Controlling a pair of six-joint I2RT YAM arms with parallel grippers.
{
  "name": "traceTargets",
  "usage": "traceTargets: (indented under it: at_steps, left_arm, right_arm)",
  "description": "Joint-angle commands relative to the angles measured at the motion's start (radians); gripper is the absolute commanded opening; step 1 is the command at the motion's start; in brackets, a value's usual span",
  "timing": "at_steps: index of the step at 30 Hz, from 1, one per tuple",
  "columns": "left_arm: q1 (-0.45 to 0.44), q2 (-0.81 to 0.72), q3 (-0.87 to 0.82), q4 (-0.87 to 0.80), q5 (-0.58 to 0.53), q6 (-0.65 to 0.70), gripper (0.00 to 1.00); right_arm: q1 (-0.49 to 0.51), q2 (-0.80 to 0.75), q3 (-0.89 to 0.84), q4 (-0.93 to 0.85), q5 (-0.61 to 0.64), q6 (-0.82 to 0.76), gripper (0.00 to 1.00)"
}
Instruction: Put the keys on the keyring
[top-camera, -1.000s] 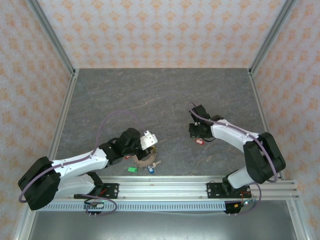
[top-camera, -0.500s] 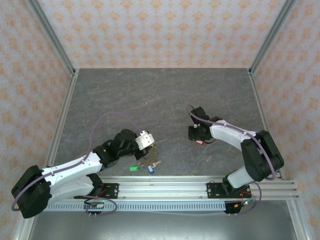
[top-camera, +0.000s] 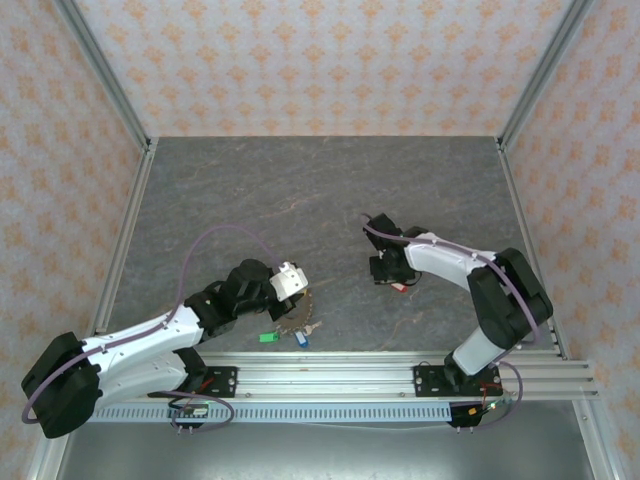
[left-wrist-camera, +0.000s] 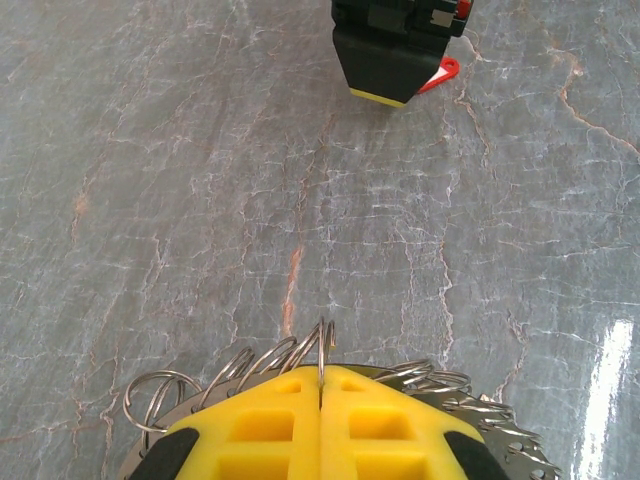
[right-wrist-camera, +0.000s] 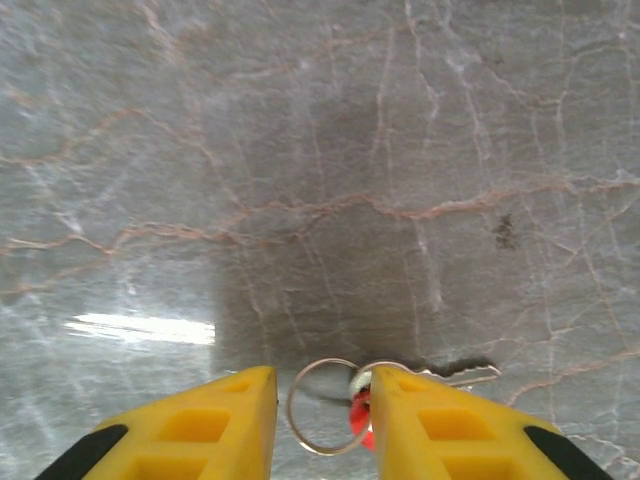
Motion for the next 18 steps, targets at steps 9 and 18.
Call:
traceTargets:
  at_steps: [9, 18]
  left_arm:
    - [-0.002, -0.018, 0.013, 0.03, 0.014, -0.005, 0.0]
    - [-0.002, -0.023, 0.018, 0.018, 0.014, -0.01, 0.0]
  right_arm:
    - [0.029, 0.064, 0.052, -0.077, 0.051, -0.027, 0.3]
    - [0.03, 0.111, 0.091, -0.107, 0.102, -0.013, 0.26]
